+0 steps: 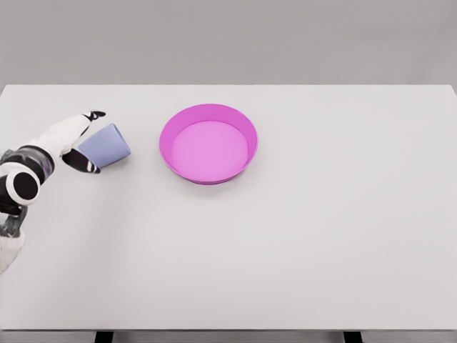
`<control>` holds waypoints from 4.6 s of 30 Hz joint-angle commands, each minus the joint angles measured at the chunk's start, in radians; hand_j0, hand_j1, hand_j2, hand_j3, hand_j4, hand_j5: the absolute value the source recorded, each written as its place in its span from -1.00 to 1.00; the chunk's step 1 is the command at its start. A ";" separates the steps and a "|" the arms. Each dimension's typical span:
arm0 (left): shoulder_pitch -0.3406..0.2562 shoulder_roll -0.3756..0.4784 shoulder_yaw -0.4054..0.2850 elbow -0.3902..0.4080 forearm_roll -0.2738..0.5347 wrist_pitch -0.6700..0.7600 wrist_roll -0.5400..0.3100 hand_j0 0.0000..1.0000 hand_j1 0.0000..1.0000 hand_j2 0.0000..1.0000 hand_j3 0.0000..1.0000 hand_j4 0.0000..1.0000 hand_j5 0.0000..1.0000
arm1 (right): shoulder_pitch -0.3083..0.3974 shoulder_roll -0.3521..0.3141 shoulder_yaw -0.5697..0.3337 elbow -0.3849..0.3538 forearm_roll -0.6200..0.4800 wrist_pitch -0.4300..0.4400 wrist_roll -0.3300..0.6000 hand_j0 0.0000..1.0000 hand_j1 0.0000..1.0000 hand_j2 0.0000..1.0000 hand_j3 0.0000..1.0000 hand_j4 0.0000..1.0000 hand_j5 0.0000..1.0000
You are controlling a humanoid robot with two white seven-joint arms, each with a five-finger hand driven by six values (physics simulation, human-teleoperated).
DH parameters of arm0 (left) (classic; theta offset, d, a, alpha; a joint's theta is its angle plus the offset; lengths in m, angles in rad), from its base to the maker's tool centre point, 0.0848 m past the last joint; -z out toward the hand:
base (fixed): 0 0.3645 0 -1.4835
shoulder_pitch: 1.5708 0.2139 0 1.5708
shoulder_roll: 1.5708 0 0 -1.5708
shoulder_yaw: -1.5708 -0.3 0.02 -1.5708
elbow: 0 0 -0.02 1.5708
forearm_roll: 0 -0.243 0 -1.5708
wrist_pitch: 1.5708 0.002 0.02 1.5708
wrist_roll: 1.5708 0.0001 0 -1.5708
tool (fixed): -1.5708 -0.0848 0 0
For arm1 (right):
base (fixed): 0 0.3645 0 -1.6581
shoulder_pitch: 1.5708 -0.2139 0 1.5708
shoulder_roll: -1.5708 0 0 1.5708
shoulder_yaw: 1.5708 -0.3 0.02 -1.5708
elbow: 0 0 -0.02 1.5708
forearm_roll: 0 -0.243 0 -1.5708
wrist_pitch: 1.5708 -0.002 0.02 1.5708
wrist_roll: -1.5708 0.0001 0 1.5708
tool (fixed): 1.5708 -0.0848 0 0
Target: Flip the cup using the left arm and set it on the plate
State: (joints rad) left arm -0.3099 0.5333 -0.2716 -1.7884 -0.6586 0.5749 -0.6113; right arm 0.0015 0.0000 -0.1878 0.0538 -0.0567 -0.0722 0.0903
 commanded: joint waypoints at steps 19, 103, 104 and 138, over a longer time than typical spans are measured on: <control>-0.008 -0.035 -0.031 0.001 -0.027 0.036 0.000 1.00 1.00 1.00 1.00 1.00 1.00 | 0.000 0.000 0.001 0.000 0.000 0.000 0.000 1.00 1.00 1.00 1.00 1.00 1.00; -0.077 -0.095 0.040 0.178 0.151 -0.187 0.000 0.47 0.47 0.47 0.47 0.47 0.47 | 0.000 0.000 -0.001 0.000 0.000 0.000 0.000 1.00 1.00 1.00 1.00 1.00 1.00; -0.075 -0.095 0.041 0.182 0.191 -0.240 0.000 0.47 0.47 0.47 0.47 0.47 0.47 | 0.000 0.000 0.001 0.000 0.000 0.000 0.000 1.00 1.00 1.00 1.00 1.00 1.00; -0.118 -0.319 0.180 0.468 0.643 -0.923 0.000 0.47 0.47 0.47 0.47 0.47 0.47 | 0.000 0.000 -0.001 0.000 0.000 0.000 0.000 1.00 1.00 1.00 1.00 1.00 1.00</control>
State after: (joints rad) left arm -0.4295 0.2361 -0.0905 -1.3216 -0.0339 -0.3360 -0.6114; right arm 0.0015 0.0000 -0.1879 0.0537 -0.0568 -0.0723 0.0903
